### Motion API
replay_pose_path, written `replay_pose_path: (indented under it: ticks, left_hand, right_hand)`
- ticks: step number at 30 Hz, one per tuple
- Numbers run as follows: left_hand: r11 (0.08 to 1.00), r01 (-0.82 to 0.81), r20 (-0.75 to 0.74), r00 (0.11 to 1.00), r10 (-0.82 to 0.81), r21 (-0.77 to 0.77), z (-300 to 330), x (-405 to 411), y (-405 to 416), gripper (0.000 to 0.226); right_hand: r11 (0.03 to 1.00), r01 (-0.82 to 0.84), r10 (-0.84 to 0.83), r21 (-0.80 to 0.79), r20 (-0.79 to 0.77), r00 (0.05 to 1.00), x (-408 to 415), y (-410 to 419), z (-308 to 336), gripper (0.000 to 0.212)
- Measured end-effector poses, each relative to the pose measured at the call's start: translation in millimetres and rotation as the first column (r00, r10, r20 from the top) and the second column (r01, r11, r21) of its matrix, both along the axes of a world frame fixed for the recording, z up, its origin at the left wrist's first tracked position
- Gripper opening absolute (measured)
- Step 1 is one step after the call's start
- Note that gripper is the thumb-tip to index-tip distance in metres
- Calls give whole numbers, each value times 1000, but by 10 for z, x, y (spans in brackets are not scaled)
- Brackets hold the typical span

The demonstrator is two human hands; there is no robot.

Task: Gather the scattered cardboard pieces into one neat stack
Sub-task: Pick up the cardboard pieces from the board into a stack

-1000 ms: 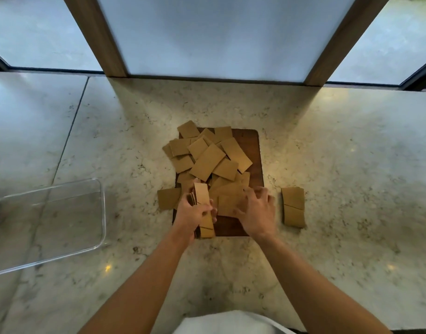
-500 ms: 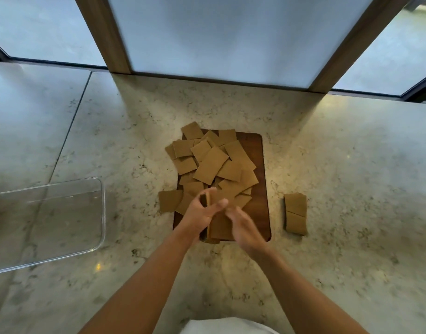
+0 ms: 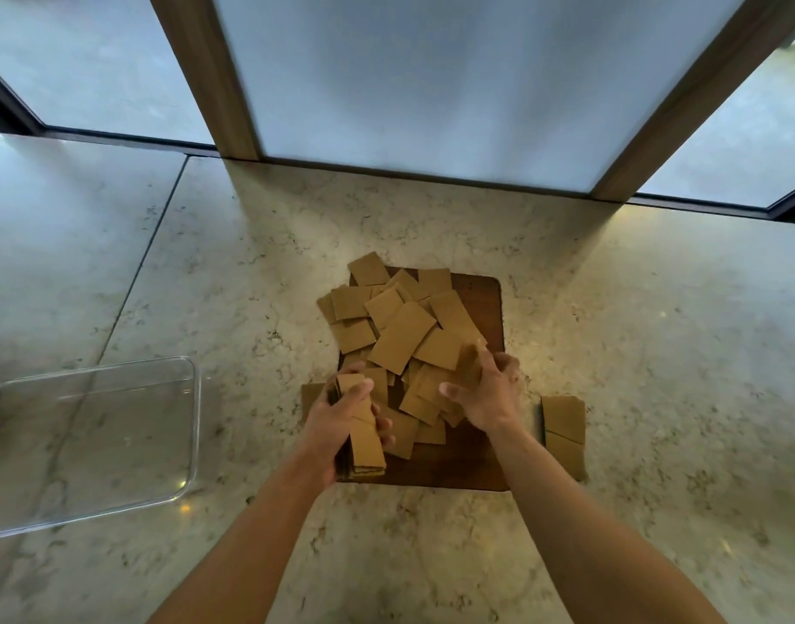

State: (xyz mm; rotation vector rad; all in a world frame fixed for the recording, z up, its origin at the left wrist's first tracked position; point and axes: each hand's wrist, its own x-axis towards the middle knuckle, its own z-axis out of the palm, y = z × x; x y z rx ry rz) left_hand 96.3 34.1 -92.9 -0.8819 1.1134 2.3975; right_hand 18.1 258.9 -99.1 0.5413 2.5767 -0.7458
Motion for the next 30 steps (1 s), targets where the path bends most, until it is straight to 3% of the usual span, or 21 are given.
replay_pose_path:
  ticks: [4,6,8,11,12,15,16,17,19,22,24,26,28,30]
  left_hand:
    - [996,10,20,1000,-8,-89,23,-120,76,25]
    - [990,16,23,1000,-13,-138,31,-154,156,27]
    - [978,33,21,999,-29,-206,28,-160,242,32]
    - [949,73,24,997,-68,-305,28,-149,319,54]
    - [936,84,25,996,-81,-342,28,-139,334,59]
    - [865,51,17,999,-48,-500,-2,-119,371,59]
    - [859,24,22,1000,-15,-511,-14,-116,371,58]
    - [864,0,39,999,22,-503,-19,-124,340,57]
    - [872,-25,106,991,87,-489,-11,-169,265,50]
    - [894,-106,146,972,186,-435,-20,-236,60,42]
    - [914,-137,84,980,181,-381,11,-250,-62,54]
    - [938,-183,5,981,193,-293,23,-248,-164,75]
    - [945,-212,-61,977,203,-248,43,-238,-246,83]
    - [946,-213,-98,976,194,-246,69,-264,-296,72]
  right_hand:
    - [987,55,-62,-148,-42,997,170,306,-40,92]
    - [964,106,-113,-243,-15,993,321,431,-47,73]
    - [946,173,-170,-275,34,985,462,481,2,45]
    - [894,263,-207,-362,186,960,640,347,41,34]
    - [829,328,-234,-452,253,939,683,237,56,31]
    - [502,554,-345,-664,434,832,738,-181,129,21]
    - [426,589,-370,-687,462,806,733,-321,141,20]
    - [414,588,-352,-695,473,808,701,-478,150,22]
    - [534,489,-210,-690,452,867,633,-703,176,26]
    - [818,126,26,-561,254,967,447,-880,169,24]
    - [922,61,-65,-382,5,998,284,-945,154,19]
    - [969,119,-160,-218,-179,971,108,-1032,139,46]
    - [989,145,-150,-38,-196,969,-60,-1128,87,88]
    - [992,79,-62,103,-163,985,-175,-1211,30,112]
